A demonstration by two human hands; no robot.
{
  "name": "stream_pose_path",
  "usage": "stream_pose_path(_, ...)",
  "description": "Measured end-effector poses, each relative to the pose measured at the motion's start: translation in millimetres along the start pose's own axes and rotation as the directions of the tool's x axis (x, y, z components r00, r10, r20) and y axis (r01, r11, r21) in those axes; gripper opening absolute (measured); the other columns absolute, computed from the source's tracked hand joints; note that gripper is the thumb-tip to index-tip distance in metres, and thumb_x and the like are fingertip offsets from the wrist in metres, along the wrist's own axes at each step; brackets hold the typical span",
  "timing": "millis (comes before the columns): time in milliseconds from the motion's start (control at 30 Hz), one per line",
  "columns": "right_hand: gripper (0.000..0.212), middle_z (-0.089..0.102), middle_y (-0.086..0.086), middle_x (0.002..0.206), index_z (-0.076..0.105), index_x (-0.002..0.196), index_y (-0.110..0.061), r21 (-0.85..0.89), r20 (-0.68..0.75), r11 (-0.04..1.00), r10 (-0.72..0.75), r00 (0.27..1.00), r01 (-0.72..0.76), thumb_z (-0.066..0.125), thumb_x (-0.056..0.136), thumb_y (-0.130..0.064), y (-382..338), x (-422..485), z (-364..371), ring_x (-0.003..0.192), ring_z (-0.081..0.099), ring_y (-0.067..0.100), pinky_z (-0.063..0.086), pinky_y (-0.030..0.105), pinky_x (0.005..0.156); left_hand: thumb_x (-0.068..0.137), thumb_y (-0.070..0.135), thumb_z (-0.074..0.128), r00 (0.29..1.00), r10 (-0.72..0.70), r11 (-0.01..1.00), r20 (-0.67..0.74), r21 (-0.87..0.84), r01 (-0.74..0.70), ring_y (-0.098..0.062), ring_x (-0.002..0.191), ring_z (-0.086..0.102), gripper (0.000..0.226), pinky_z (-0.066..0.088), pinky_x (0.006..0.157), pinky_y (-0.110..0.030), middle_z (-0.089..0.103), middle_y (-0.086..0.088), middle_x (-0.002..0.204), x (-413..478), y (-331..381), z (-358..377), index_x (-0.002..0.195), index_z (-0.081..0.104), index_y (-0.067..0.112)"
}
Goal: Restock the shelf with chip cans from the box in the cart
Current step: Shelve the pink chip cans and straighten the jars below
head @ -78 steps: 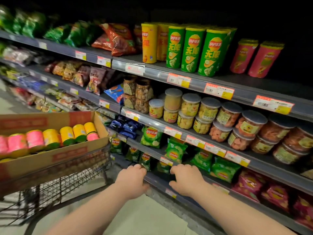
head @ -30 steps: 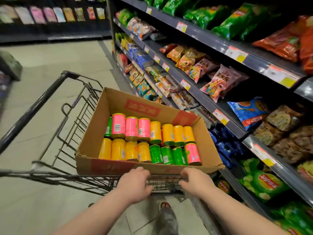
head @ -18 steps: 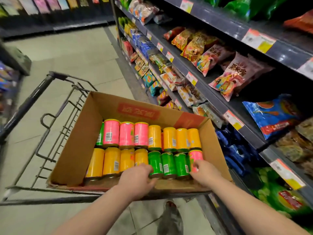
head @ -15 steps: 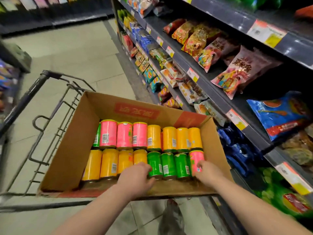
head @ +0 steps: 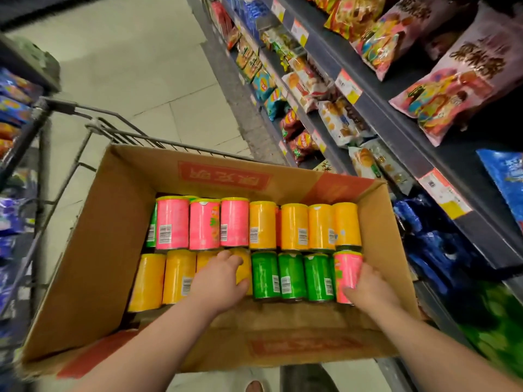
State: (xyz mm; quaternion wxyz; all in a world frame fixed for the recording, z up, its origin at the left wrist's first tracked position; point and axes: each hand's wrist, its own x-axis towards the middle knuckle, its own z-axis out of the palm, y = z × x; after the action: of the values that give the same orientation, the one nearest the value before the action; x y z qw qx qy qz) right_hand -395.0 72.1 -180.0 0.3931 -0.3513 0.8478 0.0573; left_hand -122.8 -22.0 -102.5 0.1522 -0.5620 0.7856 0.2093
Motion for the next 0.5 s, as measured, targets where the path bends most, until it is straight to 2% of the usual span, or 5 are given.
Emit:
stream_pose_path(167, 0.084, 0.046, 0.015, 0.132, 0.027, 0.138, -0.009, 0.062, 0.006, 0.997, 0.054, 0.999, -0.054, 0.070, 0.078, -0.050, -3, 17, 10, 0.115, 0.055, 0.034, 0.047, 0.040, 0.088, 0.086, 0.039, 0.058, 0.993, -0.070, 0.997, -0.096, -0.038, 0.067, -0.026, 0.115, 0.051, 0.041, 0.047, 0.087, -0.037, 0.051, -0.004, 0.123, 20, -12, -3, 0.120, 0.055, 0.017)
stream_pose_path(267, 0.091, 0.047, 0.015, 0.131, 0.025, 0.138, -0.010, 0.065, -0.008, 0.995, 0.074, 0.997, -0.073, 0.071, 0.074, -0.055, -6, 22, 16, 0.114, 0.055, 0.034, 0.047, 0.040, 0.084, 0.085, 0.035, 0.061, 0.978, -0.116, 0.992, -0.171, -0.071, 0.105, -0.027, 0.119, 0.049, 0.044, 0.046, 0.088, -0.037, 0.051, -0.005, 0.130, 26, -16, -8, 0.124, 0.056, 0.015)
stream_pose_path(333, 0.090, 0.047, 0.015, 0.131, 0.024, 0.138, -0.010, 0.058, -0.004, 0.995, 0.082, 0.997, -0.081, 0.072, 0.075, -0.053, -8, 24, 18, 0.114, 0.055, 0.034, 0.047, 0.040, 0.084, 0.084, 0.031, 0.063, 0.968, -0.128, 0.990, -0.215, -0.093, 0.110, -0.029, 0.120, 0.048, 0.047, 0.045, 0.090, -0.038, 0.051, -0.006, 0.132, 29, -22, -11, 0.126, 0.056, 0.013)
stream_pose_path(500, 0.074, 0.047, 0.015, 0.127, 0.032, 0.132, -0.011, 0.056, 0.056, 0.996, 0.061, 0.997, -0.065, 0.071, 0.077, -0.042, -8, 26, 19, 0.115, 0.054, 0.035, 0.046, 0.040, 0.091, 0.076, 0.024, 0.069, 0.933, -0.142, 0.988, -0.330, -0.105, 0.113, -0.037, 0.107, 0.054, 0.044, 0.046, 0.088, -0.045, 0.058, -0.016, 0.116, 34, -42, -16, 0.116, 0.063, 0.004)
